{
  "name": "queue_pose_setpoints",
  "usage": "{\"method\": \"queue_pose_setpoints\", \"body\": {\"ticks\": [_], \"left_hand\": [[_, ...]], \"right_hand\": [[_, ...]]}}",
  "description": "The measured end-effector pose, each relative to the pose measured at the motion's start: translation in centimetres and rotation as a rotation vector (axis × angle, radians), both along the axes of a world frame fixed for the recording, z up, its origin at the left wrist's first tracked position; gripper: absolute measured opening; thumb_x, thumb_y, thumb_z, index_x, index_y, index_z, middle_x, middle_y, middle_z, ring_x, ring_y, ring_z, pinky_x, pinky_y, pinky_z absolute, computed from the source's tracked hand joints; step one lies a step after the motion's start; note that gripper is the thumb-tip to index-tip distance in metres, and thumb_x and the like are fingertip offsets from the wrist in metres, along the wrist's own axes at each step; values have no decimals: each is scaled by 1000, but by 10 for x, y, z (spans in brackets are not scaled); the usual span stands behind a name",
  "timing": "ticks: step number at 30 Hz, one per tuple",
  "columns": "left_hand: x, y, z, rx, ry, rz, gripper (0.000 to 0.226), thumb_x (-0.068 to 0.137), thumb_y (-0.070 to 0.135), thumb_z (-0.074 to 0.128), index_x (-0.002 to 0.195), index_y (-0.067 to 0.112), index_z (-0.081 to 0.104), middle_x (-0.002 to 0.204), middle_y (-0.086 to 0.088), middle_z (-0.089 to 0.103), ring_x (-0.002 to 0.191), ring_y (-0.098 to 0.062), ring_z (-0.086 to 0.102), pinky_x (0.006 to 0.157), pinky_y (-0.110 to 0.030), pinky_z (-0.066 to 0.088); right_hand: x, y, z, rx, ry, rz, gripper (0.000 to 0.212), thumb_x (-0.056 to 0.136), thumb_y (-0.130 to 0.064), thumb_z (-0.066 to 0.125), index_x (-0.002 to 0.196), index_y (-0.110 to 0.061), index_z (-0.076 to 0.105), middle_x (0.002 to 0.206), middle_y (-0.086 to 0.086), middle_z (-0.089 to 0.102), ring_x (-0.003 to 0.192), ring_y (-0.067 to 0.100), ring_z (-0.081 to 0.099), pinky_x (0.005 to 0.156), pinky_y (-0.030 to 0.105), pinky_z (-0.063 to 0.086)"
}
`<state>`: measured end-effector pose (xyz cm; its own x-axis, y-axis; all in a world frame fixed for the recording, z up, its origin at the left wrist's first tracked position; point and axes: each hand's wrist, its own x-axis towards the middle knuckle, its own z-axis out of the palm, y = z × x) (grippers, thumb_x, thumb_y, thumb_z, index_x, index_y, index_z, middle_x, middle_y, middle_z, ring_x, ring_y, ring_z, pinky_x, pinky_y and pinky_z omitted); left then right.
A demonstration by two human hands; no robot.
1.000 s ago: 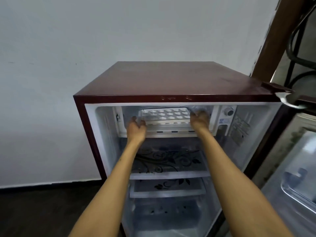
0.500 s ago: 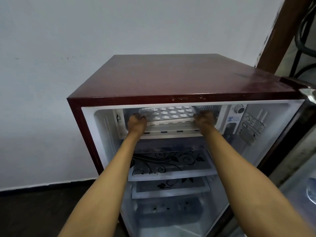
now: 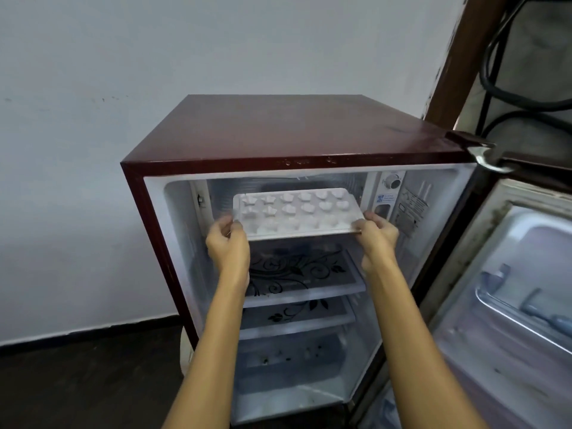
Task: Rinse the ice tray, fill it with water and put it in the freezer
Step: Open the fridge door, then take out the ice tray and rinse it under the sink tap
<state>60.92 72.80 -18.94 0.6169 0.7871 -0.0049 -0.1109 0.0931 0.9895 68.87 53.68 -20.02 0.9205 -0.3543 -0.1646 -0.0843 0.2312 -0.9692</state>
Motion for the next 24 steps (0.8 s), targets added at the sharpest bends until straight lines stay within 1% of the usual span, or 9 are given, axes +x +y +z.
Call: {"method": "queue_pose_setpoints", "body": {"ticks": [2,4,6,7,10,15,18,20,24], "left_hand": [[-21,-14,-5,-46,-43,21,27,95,7,46,119,8,57,109,1,57,99,-9,54,76,-12,41],[-42,-29,-11,-92,-65,37,26,95,7,45,119,9,56,108,1,58,98,-9,56,73,-13,44],[-61,-44,-17,-140,-60,45,23,95,8,46,114,13,56,108,0,59,99,-11,58,79,-19,49],[-70,-52,-18,-156,-50,39,22,94,9,47,113,15,56,109,0,59,101,-13,59,84,-24,51],[-99,-78,-17,-199,-39,-24,23,93,9,48,114,14,56,107,-1,60,101,-16,60,90,-31,52],[-165,-130,-16,-298,8,-208,24,92,8,46,114,14,55,115,-6,62,99,-17,62,75,-23,53],[-209,-166,-18,-347,60,-356,22,92,8,47,113,13,55,115,-7,63,103,-20,63,87,-32,54],[-235,-191,-19,-362,76,-461,27,93,8,48,118,7,56,116,-8,64,103,-21,64,88,-33,54],[-280,-242,-19,-369,92,-658,26,95,7,47,117,5,60,102,-3,68,87,-12,66,61,-17,54]], "right_hand": [[-33,-12,1,55,-19,-15,44,81,6,58,124,-4,58,112,8,62,100,19,59,79,23,51],[-67,-26,2,98,-33,-29,43,79,9,55,121,1,60,102,8,63,85,16,58,64,17,48],[-102,-42,2,129,-53,-40,33,77,12,51,107,9,64,85,5,59,65,10,49,46,13,40],[-119,-52,1,133,-59,-54,31,75,13,50,102,11,65,81,4,58,59,7,45,42,12,37],[-175,-80,-1,136,-66,-123,35,74,12,50,97,-3,71,78,0,65,51,0,51,43,10,38],[-275,-130,-8,122,-58,-281,34,72,12,51,94,-5,70,83,2,67,72,11,56,62,21,46],[-334,-161,-13,131,-56,-424,33,72,10,52,94,-7,68,82,2,64,70,11,55,61,21,45],[-371,-181,-16,153,-61,-525,30,73,9,52,88,-12,67,77,1,62,65,11,52,59,23,42],[-441,-218,-18,224,-55,-684,31,74,9,48,94,-7,65,86,7,64,74,18,55,59,29,41]]}}
